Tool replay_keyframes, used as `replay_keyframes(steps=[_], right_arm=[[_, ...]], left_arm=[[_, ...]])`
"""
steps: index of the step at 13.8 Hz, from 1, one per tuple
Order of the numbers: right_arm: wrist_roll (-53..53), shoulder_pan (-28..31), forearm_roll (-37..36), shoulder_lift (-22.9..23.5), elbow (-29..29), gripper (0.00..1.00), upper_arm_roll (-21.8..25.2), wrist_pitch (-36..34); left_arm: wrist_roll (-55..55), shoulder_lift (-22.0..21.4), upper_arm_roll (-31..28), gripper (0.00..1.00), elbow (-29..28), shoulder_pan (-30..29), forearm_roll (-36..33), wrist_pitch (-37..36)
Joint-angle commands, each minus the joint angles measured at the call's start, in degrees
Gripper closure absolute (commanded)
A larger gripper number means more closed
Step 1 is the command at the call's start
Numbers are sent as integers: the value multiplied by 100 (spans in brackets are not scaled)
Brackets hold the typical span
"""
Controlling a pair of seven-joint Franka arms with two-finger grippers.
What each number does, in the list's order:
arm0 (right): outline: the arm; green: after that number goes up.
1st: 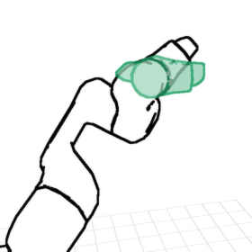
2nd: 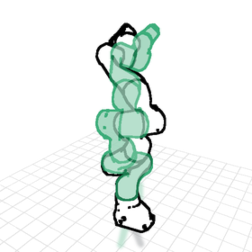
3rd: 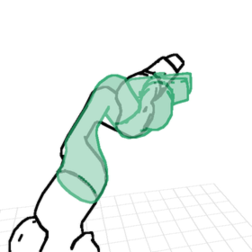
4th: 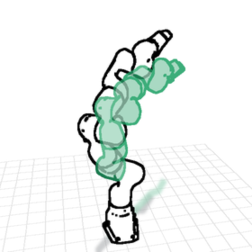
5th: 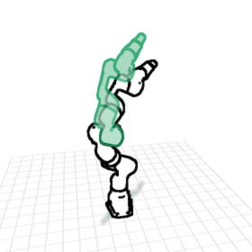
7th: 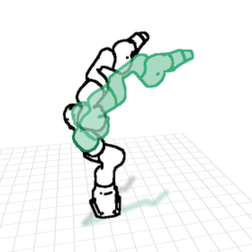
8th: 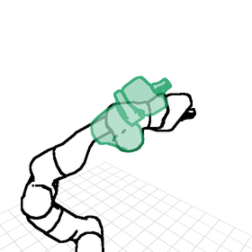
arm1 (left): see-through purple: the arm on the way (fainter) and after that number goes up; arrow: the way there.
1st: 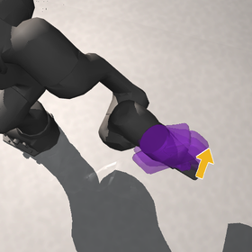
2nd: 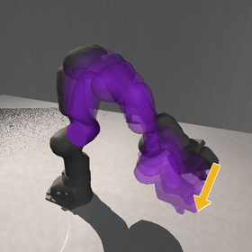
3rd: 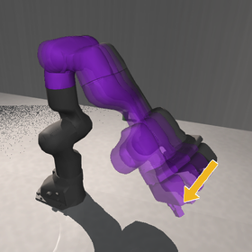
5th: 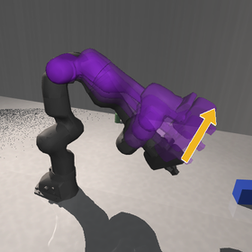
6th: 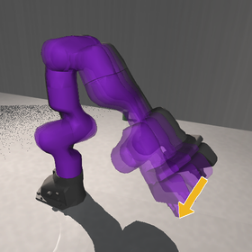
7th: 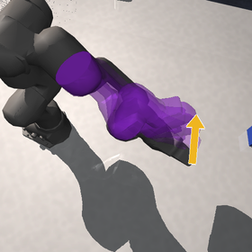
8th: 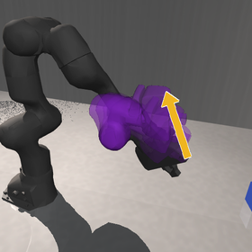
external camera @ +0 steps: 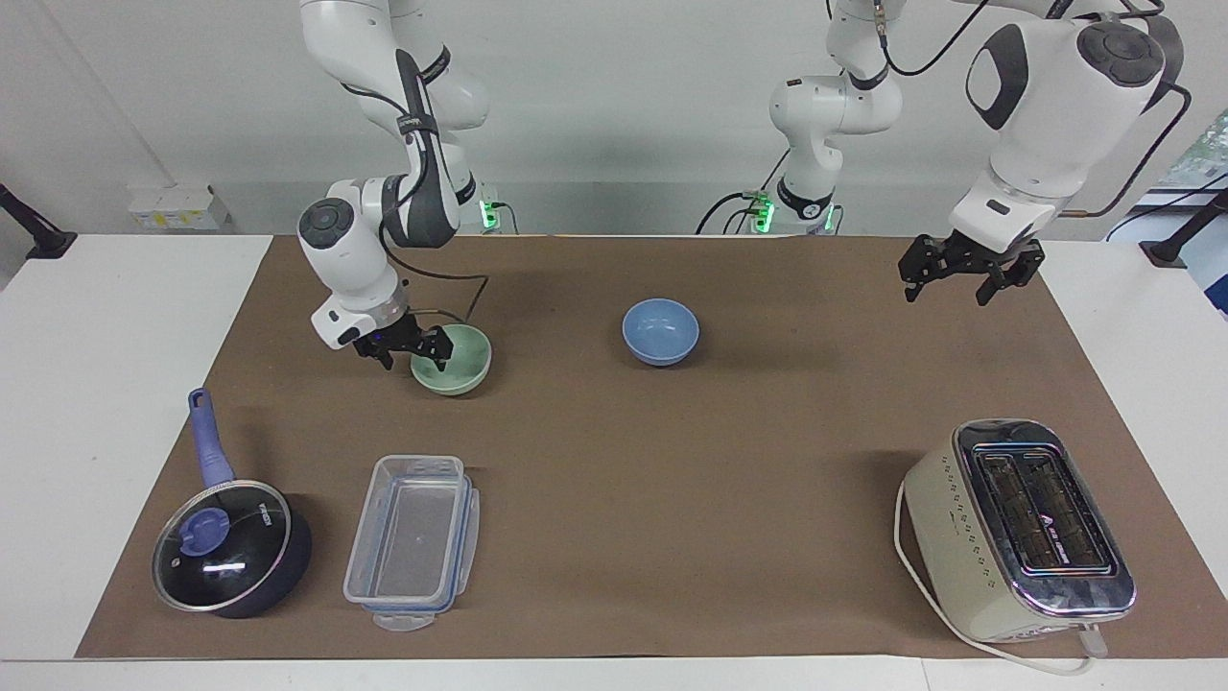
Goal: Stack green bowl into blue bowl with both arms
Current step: 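Reach the right gripper to the green bowl rim and grasp it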
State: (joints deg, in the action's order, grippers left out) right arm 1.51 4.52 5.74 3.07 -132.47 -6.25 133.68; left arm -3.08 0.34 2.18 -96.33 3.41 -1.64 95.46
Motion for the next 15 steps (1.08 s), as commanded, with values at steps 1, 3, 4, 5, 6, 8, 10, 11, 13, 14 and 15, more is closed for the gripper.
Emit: replay_keyframes(steps=[1, 3, 4, 5, 6, 8, 10, 11, 13, 14, 15], right_arm=[[-677, 93, 523, -149, -226, 0, -8, 132], [-950, 102, 753, -158, -297, 0, -8, 149], [-1082, 172, 780, -184, -323, 1, -8, 150], [-1213, 198, 815, -193, -332, 5, -8, 150], [-1337, 242, 850, -193, -332, 11, -8, 150], [-1382, 251, 973, -193, -332, 29, -8, 141], [-1382, 225, 1104, -193, -332, 52, -8, 141], [-1382, 199, 1227, -193, -332, 65, -8, 132], [-1373, 199, 1429, -193, -315, 92, -8, 97], [-1364, 190, 1535, -184, -280, 100, -8, 79], [-1364, 190, 1614, -184, -262, 100, -8, 71]], left_arm=[[0, 10, 46, 0, 306, -68, -134, -500], [-18, 19, 46, 0, 457, -60, -134, -747], [-18, 2, 46, 0, 466, -68, -143, -800], [-9, 1, 46, 0, 492, -68, -143, -844], [-9, 1, 54, 0, 492, -68, -134, -854], [9, -7, 46, 0, 422, -77, -108, -766], [9, -7, 46, 0, 422, -77, -108, -766], [9, -7, 46, 0, 422, -68, -108, -766], [9, -7, 46, 0, 422, -59, -99, -766], [9, -7, 46, 0, 422, -59, -99, -766], [9, -7, 46, 0, 431, -59, -99, -766]])
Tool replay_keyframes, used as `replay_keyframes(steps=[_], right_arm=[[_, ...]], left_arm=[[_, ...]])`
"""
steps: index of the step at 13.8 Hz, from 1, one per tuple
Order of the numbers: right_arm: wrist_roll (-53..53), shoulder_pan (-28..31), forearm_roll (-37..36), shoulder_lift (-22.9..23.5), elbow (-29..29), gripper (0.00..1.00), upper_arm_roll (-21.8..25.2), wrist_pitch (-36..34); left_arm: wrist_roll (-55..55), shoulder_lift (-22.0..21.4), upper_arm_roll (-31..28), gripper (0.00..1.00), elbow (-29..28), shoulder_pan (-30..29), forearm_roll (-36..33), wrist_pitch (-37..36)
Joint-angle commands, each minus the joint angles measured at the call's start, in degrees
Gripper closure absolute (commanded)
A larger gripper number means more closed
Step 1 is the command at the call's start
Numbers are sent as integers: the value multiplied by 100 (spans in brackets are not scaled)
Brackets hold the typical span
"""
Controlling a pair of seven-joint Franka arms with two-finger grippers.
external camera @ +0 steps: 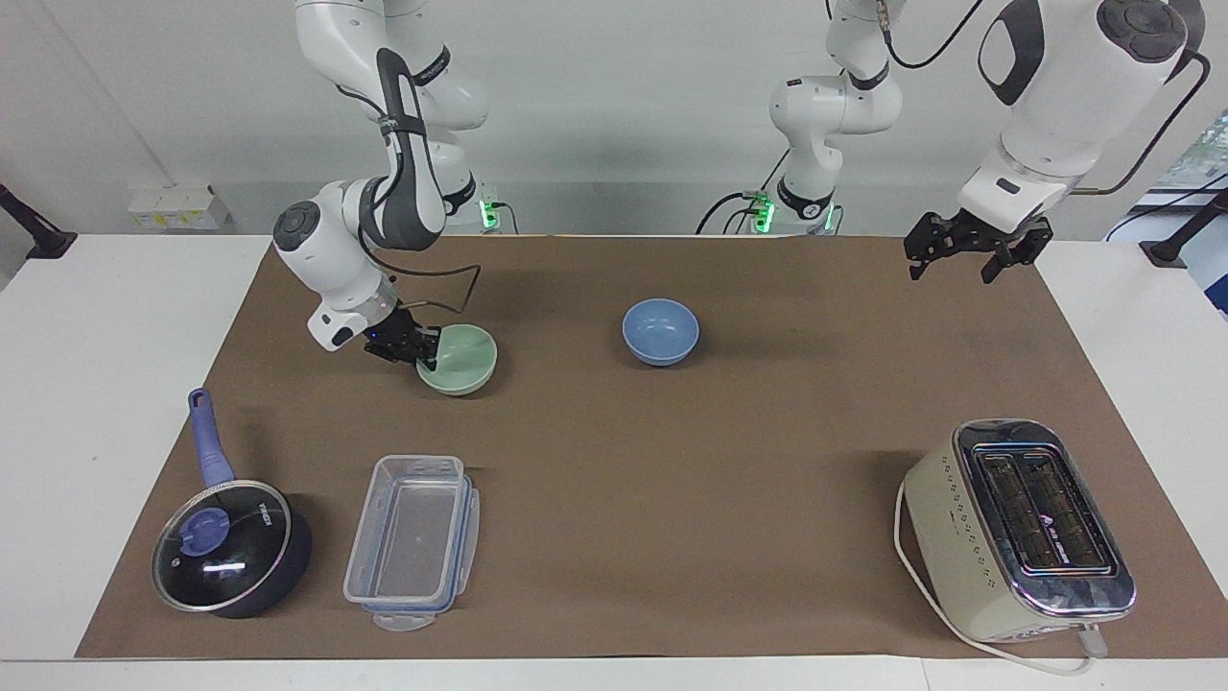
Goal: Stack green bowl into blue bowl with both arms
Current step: 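Lift the green bowl with the right gripper and carry it over the blue bowl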
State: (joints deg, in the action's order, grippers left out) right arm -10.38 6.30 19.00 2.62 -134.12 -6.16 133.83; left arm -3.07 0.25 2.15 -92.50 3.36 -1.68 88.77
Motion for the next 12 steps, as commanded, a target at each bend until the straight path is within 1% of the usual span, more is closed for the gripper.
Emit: replay_keyframes(steps=[1, 3, 4, 6, 8, 12], right_arm=[[-166, -6, 306, -139, -71, 100, -17, 39], [-122, -67, 306, -243, 0, 100, -69, -93], [-69, -241, 306, -340, 26, 100, -69, -198], [412, -584, 306, -542, 79, 100, -78, -304], [1026, -1110, 297, -639, 140, 100, -78, -304], [2643, -2271, 113, -587, 439, 100, -78, -190]], left_arm=[[8, 2, 49, 0, 48, -64, -96, -96], [8, -16, 49, 0, 83, -55, -96, -96], [8, -16, 49, 0, 109, -55, -96, -96], [8, -16, 49, 0, 118, -55, -87, -96], [8, -16, 57, 0, 118, -55, -87, -96], [8, -16, 57, 0, 118, -46, -87, -96]])
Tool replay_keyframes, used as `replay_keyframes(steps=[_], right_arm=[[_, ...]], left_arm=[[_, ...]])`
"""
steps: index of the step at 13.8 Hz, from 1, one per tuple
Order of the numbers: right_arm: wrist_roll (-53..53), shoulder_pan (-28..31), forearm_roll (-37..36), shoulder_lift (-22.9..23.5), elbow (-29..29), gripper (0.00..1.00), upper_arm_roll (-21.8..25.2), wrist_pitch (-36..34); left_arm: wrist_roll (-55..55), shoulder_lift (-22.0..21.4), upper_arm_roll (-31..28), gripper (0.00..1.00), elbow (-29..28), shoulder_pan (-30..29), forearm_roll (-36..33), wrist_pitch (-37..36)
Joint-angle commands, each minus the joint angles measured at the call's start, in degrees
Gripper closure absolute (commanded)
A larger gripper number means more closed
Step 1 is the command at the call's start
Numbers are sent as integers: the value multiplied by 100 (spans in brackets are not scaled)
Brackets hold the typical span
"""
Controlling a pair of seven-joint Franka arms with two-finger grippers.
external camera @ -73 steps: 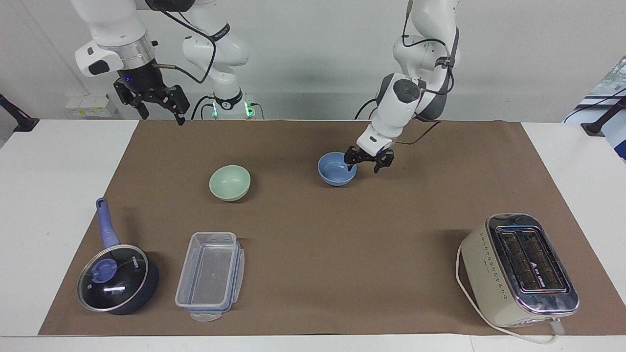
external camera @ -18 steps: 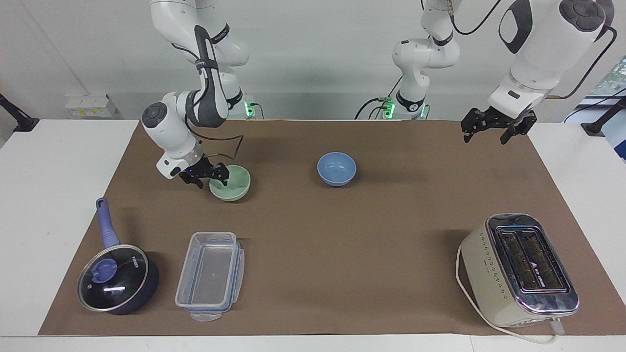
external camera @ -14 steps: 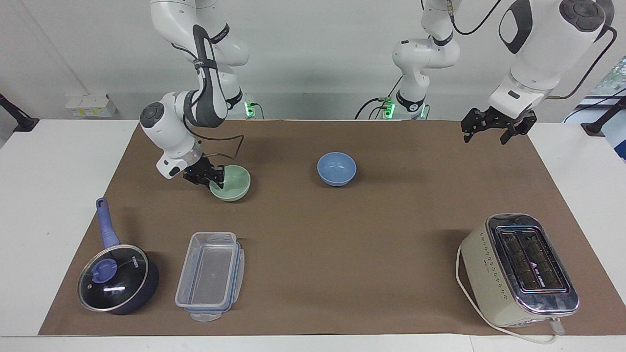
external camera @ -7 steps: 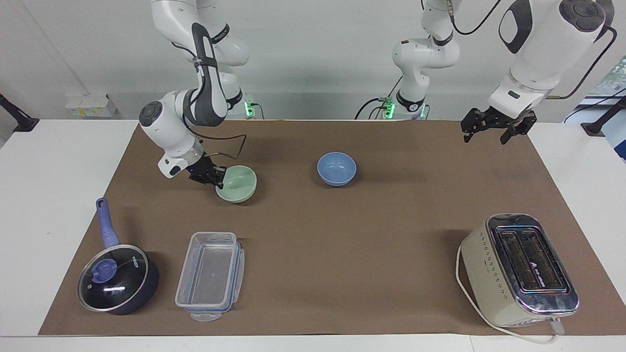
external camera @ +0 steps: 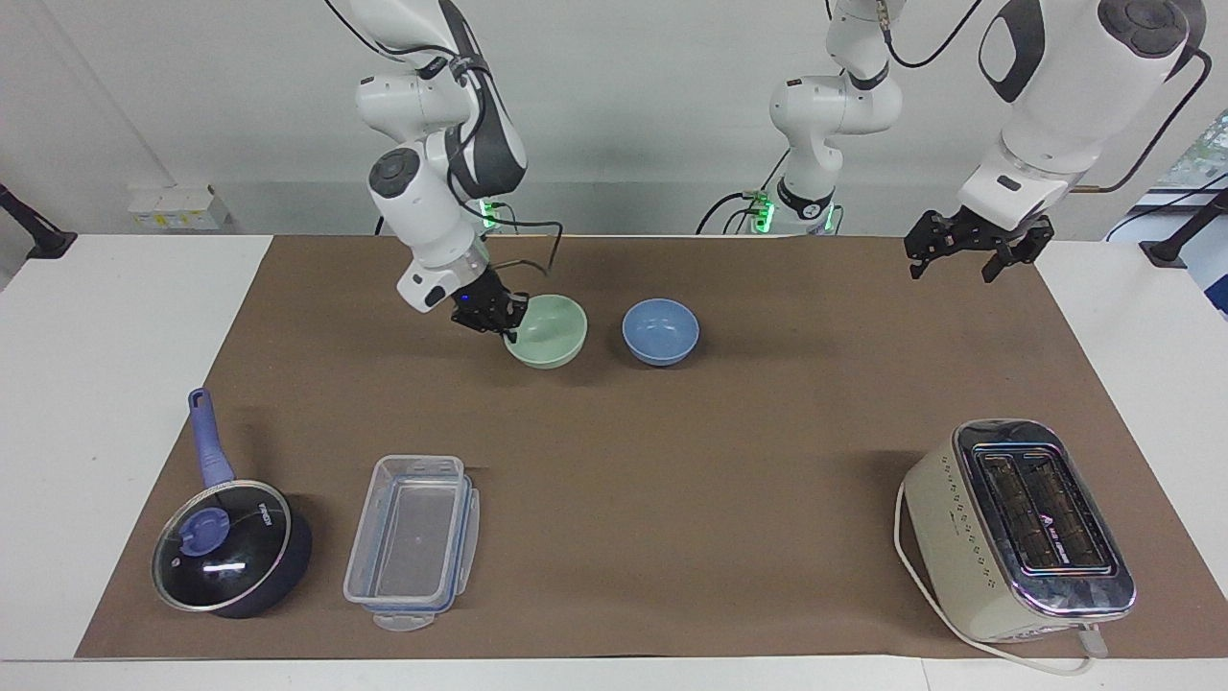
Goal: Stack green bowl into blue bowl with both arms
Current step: 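Lift the green bowl with the right gripper and carry it over the blue bowl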
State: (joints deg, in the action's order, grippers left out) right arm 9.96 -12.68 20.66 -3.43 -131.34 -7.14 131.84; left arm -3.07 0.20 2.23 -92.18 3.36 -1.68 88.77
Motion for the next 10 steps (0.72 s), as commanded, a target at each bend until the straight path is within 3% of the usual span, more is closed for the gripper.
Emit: replay_keyframes(steps=[1, 5, 10], right_arm=[[865, -559, -244, 26, 222, 100, 19, 17], [1456, -1122, -554, -18, 267, 100, 11, -9], [2079, -1552, -818, 377, 354, 100, 11, 289]], left_arm=[[8, -11, 49, 0, 77, -55, -79, -97], [8, -20, 32, 0, 68, -64, -79, -97], [8, -11, 32, 0, 60, -64, -79, -97]])
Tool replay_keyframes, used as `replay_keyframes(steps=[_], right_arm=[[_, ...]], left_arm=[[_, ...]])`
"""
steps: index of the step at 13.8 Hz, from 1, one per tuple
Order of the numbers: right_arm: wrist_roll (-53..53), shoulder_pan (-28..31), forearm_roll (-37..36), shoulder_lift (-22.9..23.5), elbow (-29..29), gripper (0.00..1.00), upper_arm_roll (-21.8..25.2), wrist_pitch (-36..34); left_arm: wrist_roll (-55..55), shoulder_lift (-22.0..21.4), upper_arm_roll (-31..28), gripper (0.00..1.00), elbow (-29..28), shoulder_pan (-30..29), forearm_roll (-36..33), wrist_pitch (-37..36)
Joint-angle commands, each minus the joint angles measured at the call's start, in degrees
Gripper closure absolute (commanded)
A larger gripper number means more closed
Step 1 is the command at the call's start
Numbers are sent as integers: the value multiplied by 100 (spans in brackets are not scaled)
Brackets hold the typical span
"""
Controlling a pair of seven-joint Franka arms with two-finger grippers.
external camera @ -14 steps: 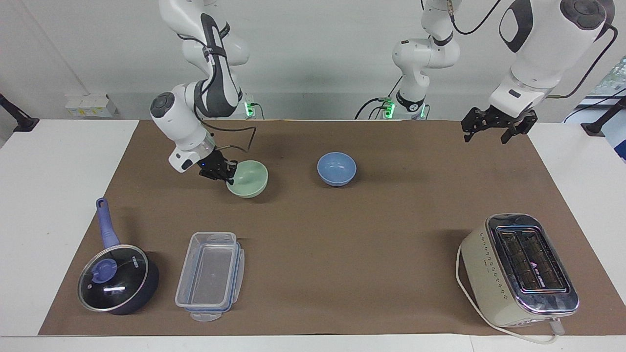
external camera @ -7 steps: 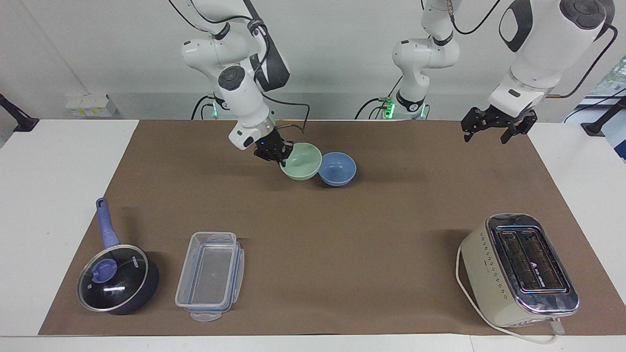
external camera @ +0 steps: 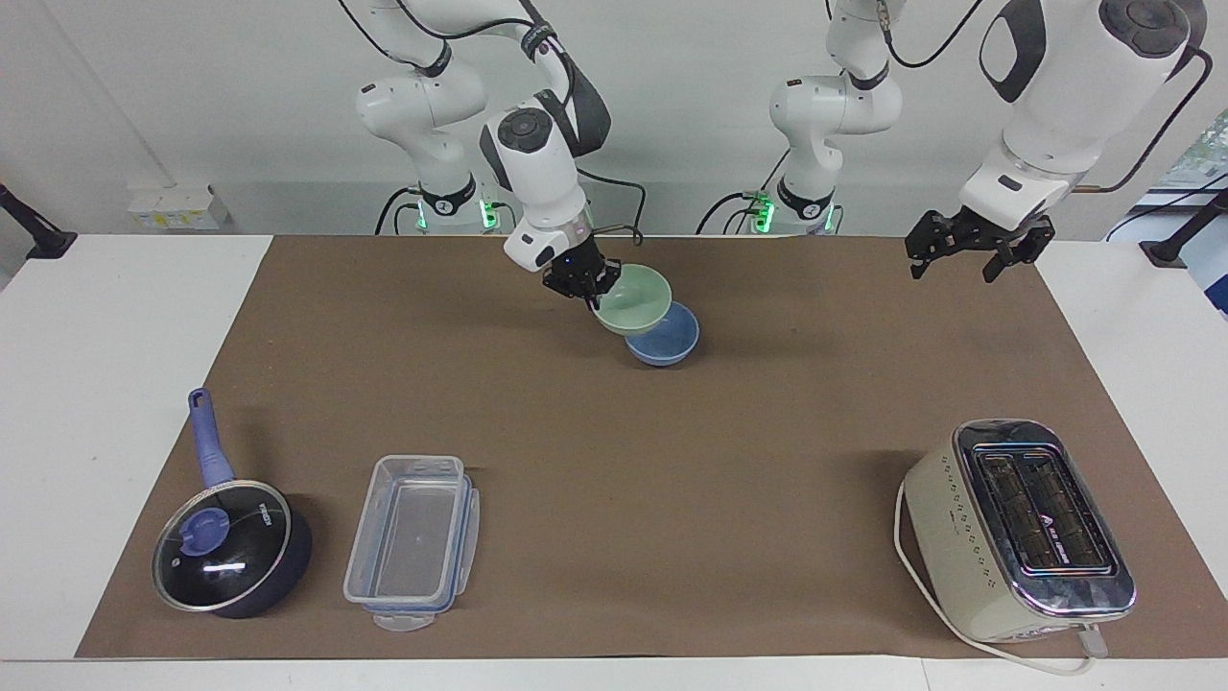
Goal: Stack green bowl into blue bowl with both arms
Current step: 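Lift the green bowl with the right gripper and carry it over the blue bowl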
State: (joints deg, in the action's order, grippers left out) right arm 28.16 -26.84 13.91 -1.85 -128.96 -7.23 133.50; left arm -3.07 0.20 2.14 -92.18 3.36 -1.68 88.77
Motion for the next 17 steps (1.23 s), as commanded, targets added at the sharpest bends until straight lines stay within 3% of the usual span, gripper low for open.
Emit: replay_keyframes(steps=[1, 17], right_arm=[[434, -241, -143, 289, 134, 100, 20, 228], [700, -418, -178, 853, 283, 100, 11, 685]], left_arm=[[8, -11, 41, 0, 60, -63, -79, -97], [-9, -20, 42, 0, 51, -46, -70, -88]])
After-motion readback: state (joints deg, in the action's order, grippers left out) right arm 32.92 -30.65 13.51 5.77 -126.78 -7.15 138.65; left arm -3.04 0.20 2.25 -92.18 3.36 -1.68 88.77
